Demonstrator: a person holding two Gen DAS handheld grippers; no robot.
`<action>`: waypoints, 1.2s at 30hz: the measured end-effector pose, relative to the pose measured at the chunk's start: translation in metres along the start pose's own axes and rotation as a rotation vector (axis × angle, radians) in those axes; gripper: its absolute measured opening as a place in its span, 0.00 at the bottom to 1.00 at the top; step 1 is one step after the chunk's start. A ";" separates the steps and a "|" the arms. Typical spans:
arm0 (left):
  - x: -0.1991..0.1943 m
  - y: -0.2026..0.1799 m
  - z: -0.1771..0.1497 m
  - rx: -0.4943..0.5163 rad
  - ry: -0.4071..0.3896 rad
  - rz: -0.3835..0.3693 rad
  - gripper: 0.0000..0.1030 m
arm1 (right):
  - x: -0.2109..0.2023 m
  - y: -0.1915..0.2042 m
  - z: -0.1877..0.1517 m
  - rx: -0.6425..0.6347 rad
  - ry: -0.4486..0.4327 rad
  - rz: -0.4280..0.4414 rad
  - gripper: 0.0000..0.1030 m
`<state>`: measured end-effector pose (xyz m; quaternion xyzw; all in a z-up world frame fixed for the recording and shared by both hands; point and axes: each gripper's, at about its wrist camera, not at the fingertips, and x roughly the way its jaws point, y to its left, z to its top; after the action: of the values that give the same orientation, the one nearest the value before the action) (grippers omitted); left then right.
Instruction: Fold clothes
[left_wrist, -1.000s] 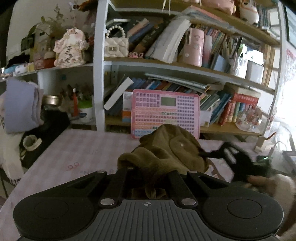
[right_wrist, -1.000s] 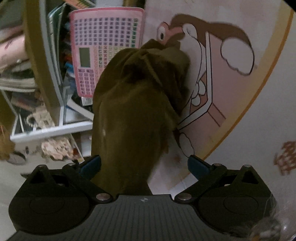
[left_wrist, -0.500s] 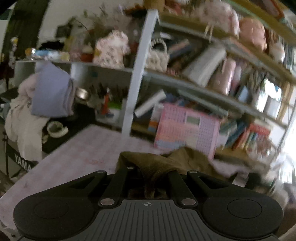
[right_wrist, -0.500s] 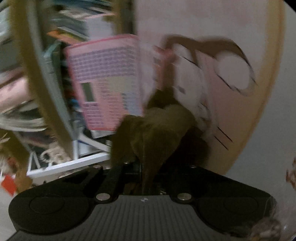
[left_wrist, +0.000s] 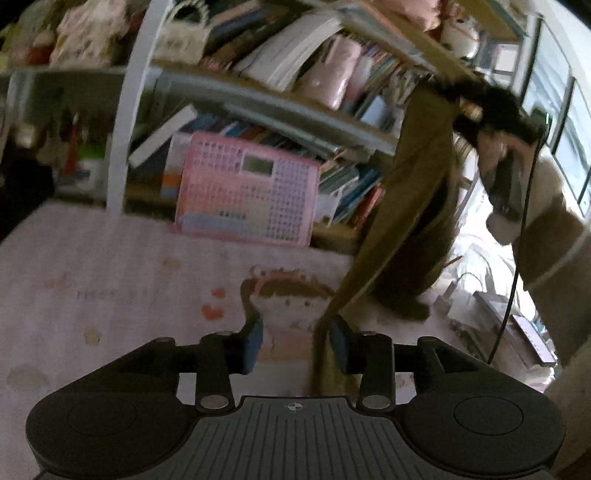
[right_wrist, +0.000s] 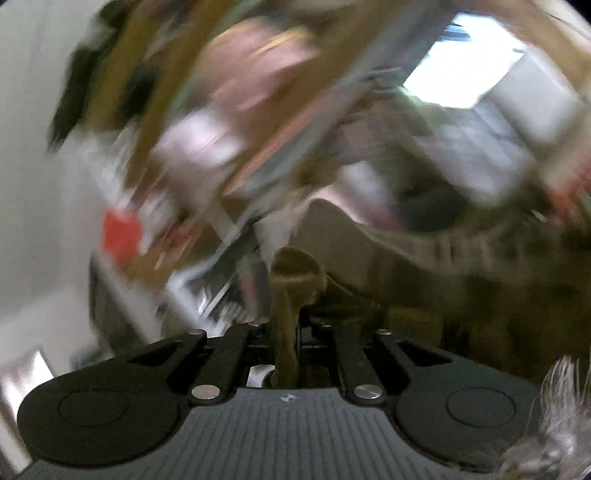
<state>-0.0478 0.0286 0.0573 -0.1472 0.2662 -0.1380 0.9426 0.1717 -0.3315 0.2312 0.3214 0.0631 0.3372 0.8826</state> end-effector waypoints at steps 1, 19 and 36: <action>-0.002 0.007 -0.003 -0.026 -0.004 0.016 0.39 | 0.016 0.010 -0.008 -0.036 0.078 0.014 0.06; -0.037 0.069 -0.003 -0.210 -0.021 0.252 0.40 | 0.110 0.055 -0.375 -0.223 1.198 -0.043 0.10; 0.100 0.116 0.031 -0.084 0.161 0.305 0.40 | -0.039 0.010 -0.271 0.096 0.783 -0.421 0.60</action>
<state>0.0718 0.1077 -0.0046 -0.1329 0.3657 0.0066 0.9212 0.0471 -0.2086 0.0204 0.1905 0.4720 0.2430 0.8258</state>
